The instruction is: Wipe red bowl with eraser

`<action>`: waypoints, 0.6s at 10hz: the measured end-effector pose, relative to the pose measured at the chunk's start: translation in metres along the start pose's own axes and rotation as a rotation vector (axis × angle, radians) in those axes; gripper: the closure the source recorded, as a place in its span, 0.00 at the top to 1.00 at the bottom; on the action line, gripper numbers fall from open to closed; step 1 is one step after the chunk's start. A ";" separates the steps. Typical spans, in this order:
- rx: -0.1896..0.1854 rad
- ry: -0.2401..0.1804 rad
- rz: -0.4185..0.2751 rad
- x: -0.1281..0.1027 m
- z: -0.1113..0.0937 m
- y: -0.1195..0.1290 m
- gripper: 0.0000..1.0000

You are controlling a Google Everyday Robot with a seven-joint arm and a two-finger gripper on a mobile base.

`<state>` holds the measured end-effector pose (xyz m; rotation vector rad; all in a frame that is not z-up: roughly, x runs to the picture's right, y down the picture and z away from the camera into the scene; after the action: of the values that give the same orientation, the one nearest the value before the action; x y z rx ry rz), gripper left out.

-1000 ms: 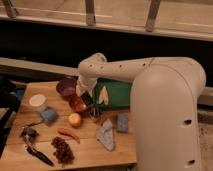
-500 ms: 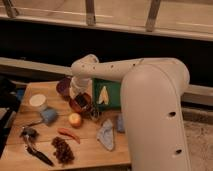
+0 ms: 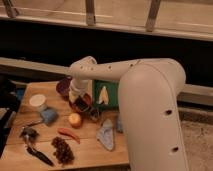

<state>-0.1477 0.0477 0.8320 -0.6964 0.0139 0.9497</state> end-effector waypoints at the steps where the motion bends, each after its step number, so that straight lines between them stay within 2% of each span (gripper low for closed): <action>1: 0.014 0.024 0.004 0.004 0.000 -0.005 0.00; 4: 0.051 0.077 0.000 0.000 0.004 -0.008 0.00; 6: 0.074 0.089 0.006 -0.006 0.007 -0.018 0.00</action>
<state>-0.1398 0.0404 0.8487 -0.6699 0.1285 0.9185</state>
